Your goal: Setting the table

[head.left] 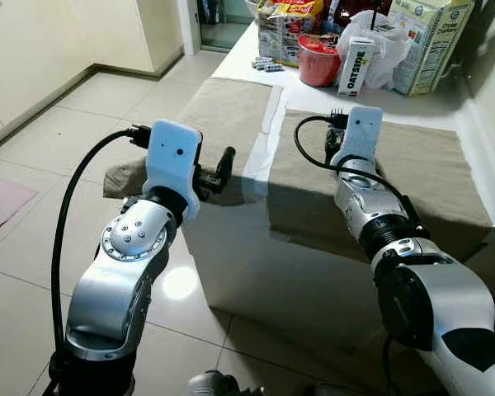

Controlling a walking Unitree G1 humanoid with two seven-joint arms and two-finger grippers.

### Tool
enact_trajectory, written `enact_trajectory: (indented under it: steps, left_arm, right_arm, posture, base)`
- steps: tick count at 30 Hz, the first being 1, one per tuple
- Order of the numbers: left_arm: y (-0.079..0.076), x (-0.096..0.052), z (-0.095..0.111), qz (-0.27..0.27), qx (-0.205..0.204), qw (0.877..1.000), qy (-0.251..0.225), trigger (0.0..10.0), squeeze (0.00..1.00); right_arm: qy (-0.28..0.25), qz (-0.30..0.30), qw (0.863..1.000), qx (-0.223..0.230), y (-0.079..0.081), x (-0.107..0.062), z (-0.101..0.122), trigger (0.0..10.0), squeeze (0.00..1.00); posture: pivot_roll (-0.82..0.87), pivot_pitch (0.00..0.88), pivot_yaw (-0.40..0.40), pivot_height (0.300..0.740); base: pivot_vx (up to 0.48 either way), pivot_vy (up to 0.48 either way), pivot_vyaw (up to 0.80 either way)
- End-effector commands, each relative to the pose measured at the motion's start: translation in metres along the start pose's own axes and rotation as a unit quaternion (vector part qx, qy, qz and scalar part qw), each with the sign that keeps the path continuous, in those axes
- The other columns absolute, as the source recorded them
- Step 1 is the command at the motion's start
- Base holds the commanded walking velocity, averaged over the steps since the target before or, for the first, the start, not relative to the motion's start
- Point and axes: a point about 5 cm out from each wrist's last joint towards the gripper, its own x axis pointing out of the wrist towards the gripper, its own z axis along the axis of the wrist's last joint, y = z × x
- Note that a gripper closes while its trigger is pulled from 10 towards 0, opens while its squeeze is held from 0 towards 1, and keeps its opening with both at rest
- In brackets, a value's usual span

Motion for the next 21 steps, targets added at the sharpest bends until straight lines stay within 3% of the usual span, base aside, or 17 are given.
enact_trajectory:
  steps: [1, 11, 14, 15, 17, 20, 21]
  left_arm:
    - [0.002, 0.001, 0.001, 0.003, 0.01, 1.0, 0.0, 10.0, 0.0]
    - [0.003, 0.001, 0.003, 0.003, 0.019, 1.0, -0.001, 10.0, 0.0]
    - [0.004, 0.001, 0.003, 0.004, 0.021, 1.0, -0.001, 10.0, 0.0]
    - [0.005, 0.001, 0.003, 0.005, 0.022, 1.0, 0.0, 10.0, 0.0]
    - [0.005, 0.001, 0.003, 0.005, 0.023, 1.0, 0.0, 10.0, 0.0]
    - [0.005, 0.001, 0.003, 0.005, 0.023, 1.0, -0.001, 10.0, 0.0]
    - [0.005, 0.001, 0.003, 0.005, 0.024, 1.0, -0.001, 10.0, 0.0]
  right_arm:
    - [0.119, 0.005, 0.993, -0.007, 0.0, -0.013, -0.059, 0.0, 0.0]
    - [0.115, 0.01, 0.993, 0.0, 0.003, -0.014, -0.059, 0.0, 0.0]
    - [0.067, 0.015, 0.998, -0.01, 0.006, -0.01, -0.042, 0.0, 0.0]
    - [0.001, 0.018, 1.0, -0.024, 0.011, -0.006, -0.017, 0.0, 0.0]
    - [-0.061, 0.023, 0.997, -0.043, 0.017, -0.005, 0.006, 0.0, 0.0]
    - [-0.093, 0.026, 0.995, -0.032, 0.021, -0.005, 0.02, 0.0, 0.0]
    - [-0.126, 0.029, 0.991, -0.03, 0.024, -0.006, 0.033, 0.0, 0.0]
  posture:
    - [0.1, 0.095, 0.083, 0.736]
    - [0.1, 0.095, 0.088, 0.736]
    - [0.1, 0.096, 0.089, 0.736]
    - [0.1, 0.097, 0.091, 0.736]
    - [0.1, 0.096, 0.092, 0.736]
    - [0.1, 0.096, 0.092, 0.736]
    - [0.1, 0.096, 0.092, 0.736]
  base:
    - [0.0, 0.0, 0.0]
    - [0.0, 0.0, 0.0]
    - [0.0, 0.0, 0.0]
    - [0.0, 0.0, 0.0]
    - [0.0, 0.0, 0.0]
    - [0.0, 0.0, 0.0]
    - [0.0, 0.0, 0.0]
